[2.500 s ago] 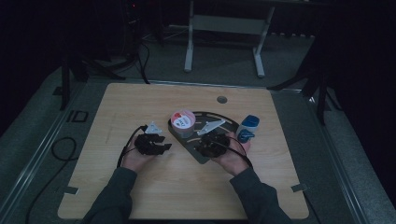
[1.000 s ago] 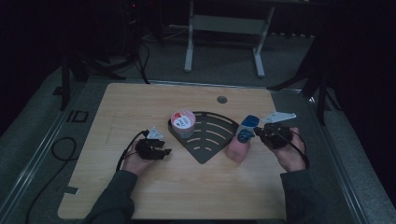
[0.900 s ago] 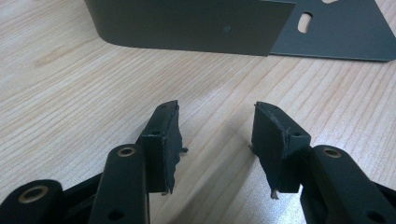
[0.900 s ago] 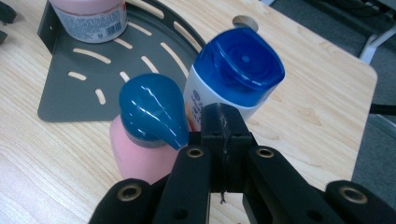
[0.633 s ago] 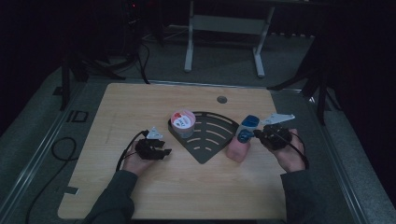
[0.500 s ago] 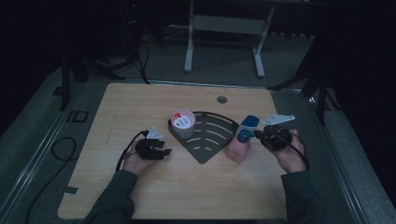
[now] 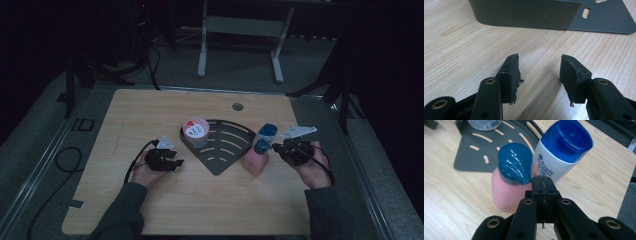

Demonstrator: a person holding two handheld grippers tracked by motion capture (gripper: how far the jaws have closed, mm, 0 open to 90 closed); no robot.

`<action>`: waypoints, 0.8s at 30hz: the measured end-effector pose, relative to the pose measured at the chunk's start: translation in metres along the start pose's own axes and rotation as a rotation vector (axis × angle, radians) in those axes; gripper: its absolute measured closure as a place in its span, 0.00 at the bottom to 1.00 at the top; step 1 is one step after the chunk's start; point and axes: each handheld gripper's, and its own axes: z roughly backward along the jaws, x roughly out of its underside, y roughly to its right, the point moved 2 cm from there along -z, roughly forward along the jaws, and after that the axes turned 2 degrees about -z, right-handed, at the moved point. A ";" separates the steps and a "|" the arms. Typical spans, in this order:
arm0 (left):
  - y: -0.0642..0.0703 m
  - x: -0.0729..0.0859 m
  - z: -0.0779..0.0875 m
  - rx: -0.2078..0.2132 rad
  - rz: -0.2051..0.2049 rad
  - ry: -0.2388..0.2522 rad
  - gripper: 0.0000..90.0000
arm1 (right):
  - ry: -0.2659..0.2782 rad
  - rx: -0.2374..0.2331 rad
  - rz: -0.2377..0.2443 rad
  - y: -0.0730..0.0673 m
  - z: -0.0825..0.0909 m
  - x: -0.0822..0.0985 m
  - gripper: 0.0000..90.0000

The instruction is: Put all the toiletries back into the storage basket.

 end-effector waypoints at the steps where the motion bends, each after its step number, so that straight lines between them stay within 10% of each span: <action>1: 0.000 0.000 0.000 -0.001 -0.001 0.000 0.56 | 0.000 -0.001 0.009 -0.002 0.001 0.000 1.00; 24: 0.001 0.000 0.000 -0.004 -0.007 0.000 0.55 | 0.024 -0.050 0.019 -0.033 0.023 0.015 1.00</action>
